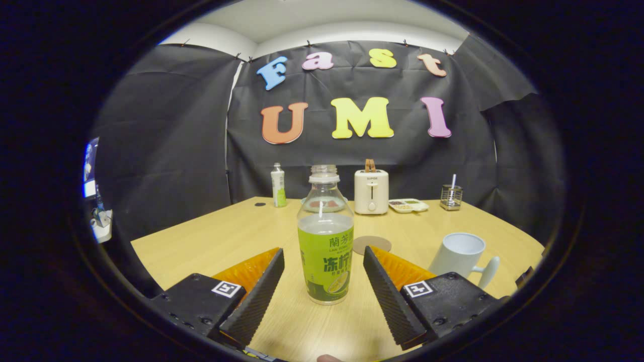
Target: Take the bottle from table, then pour the juice into the cup, finally place the bottle on the coaster
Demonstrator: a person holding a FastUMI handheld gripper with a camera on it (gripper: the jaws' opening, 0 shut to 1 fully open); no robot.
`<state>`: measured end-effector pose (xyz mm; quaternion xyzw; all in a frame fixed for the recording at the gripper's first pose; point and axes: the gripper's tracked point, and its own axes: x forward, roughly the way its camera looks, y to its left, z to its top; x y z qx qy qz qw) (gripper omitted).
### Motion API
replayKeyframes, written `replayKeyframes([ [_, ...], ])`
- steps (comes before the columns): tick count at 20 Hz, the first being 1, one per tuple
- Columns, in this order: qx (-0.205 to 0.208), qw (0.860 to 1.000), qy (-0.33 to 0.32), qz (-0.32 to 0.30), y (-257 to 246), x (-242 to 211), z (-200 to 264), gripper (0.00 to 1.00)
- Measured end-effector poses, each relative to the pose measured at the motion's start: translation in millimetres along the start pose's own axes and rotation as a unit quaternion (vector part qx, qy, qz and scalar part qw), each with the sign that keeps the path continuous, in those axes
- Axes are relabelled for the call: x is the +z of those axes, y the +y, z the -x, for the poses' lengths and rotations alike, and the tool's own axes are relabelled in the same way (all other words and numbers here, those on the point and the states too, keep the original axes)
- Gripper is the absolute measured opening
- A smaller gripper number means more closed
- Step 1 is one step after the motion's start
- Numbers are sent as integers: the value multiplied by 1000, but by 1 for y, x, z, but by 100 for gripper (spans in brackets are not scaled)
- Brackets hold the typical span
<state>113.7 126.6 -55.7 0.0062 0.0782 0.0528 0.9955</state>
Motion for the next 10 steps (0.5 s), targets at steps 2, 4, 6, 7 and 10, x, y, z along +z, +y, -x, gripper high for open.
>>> replayKeyframes([
  [2,-7,1000,19,-12,0,-8,-13,100],
  [4,-8,999,38,-23,5,-15,-22,97],
  [6,-9,998,55,-33,5,-19,-29,93],
  [7,-10,998,56,-39,5,-19,-31,91],
  [10,-12,997,59,-50,5,-19,-34,84],
])
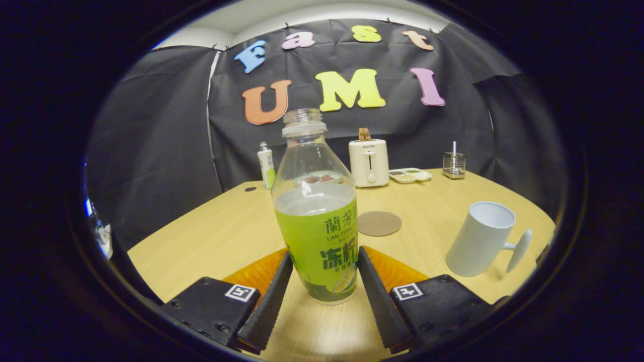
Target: Take the bottle from table, then pour the juice into the cup, finally place the bottle on the coaster
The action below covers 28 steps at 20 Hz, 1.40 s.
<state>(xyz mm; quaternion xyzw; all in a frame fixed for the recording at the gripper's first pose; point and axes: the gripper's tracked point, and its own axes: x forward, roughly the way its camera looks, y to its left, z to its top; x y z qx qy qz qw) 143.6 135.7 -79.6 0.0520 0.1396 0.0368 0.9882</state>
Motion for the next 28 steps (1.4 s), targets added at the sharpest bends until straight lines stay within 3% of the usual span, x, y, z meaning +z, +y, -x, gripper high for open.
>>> replayKeyframes([
  [5,3,1000,2,-10,-2,3,-6,83],
  [12,88,989,-2,-117,5,22,14,76],
  [20,164,942,20,-292,-2,50,47,75],
  [28,212,876,14,-433,-22,85,55,75],
])
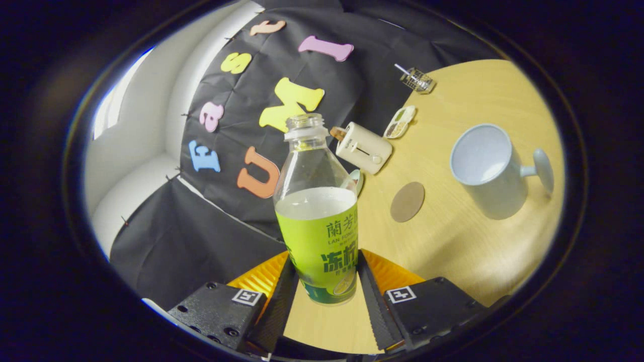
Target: Take the bottle from table, then pour the juice into the cup, finally place the bottle on the coaster
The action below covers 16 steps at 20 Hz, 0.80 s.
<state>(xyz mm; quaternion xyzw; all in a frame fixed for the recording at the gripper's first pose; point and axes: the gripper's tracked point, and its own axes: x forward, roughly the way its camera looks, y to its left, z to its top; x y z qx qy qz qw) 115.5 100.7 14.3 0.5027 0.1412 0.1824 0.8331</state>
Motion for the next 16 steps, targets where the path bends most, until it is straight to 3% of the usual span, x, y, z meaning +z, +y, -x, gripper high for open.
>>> replayKeyframes([
  [8,66,992,-12,-110,24,15,1,75],
  [16,82,978,-25,-191,27,21,-5,75],
])
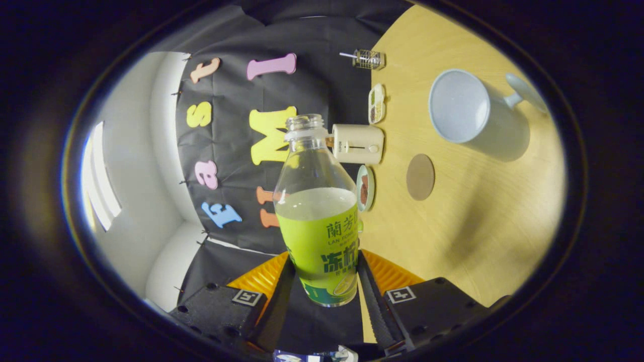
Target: Take the bottle from table, then pour the juice into the cup, finally place the bottle on the coaster
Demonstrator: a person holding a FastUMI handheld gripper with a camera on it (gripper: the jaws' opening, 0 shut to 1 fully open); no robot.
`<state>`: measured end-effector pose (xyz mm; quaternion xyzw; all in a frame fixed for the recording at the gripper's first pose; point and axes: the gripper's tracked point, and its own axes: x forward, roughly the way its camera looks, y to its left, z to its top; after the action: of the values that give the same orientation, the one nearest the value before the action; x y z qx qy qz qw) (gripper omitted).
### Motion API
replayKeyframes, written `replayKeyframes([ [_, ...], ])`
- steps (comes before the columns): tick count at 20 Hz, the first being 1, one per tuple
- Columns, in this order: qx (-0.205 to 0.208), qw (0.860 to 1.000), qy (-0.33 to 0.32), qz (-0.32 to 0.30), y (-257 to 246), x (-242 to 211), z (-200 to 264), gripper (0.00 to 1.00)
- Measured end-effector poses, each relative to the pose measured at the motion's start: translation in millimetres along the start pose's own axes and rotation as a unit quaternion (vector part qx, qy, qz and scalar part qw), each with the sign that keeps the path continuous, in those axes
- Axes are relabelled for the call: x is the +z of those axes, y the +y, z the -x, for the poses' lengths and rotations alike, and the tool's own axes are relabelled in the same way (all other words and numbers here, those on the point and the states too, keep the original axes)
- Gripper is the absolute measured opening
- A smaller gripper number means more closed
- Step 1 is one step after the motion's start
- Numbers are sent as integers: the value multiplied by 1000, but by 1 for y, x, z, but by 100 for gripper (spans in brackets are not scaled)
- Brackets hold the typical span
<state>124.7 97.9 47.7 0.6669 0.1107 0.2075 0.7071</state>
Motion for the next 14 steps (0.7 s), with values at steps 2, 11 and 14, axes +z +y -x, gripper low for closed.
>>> replayKeyframes([
  [2,8,1000,-3,-14,2,1,-3,75],
  [11,32,997,-12,-73,6,5,-5,74],
  [14,43,995,-14,-91,10,7,-7,75],
])
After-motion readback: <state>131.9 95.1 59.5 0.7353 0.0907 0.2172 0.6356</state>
